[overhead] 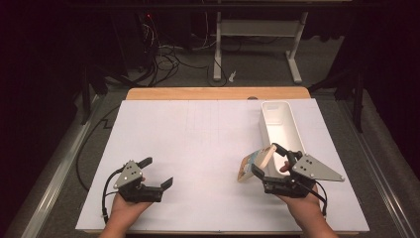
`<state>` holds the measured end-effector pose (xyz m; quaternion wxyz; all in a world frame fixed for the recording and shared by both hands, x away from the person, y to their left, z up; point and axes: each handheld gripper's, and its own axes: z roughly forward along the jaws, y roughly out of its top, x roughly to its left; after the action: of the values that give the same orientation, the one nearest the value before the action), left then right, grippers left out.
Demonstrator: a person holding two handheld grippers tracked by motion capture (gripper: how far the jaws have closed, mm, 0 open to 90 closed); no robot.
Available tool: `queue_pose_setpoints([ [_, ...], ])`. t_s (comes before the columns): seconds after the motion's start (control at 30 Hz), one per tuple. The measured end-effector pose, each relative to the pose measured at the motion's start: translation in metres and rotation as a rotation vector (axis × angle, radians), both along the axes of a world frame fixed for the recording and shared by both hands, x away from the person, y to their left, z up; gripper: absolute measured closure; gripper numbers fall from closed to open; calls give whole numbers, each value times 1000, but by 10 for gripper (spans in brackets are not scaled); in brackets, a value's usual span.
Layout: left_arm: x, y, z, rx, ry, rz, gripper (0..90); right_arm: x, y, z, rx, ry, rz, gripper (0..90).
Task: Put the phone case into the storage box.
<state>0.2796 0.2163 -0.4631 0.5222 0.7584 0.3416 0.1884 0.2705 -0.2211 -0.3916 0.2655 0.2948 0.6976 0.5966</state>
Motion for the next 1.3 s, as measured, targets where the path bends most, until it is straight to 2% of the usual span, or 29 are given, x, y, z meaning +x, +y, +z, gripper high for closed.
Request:
queue_pose_setpoints([
  [0.17,0,0,0,-3,2,-4,3,-1,0,0,-17,-18,-21,132],
  [0.47,0,0,0,0,-2,-4,3,-2,-1,5,4,-19,-14,132],
  [0.97,0,0,-1,10,-10,-2,3,-11,-9,24,47,-79,-26,131],
  [1.3,0,-2,-1,16,-14,-8,3,-12,-21,32,67,-107,-58,131],
])
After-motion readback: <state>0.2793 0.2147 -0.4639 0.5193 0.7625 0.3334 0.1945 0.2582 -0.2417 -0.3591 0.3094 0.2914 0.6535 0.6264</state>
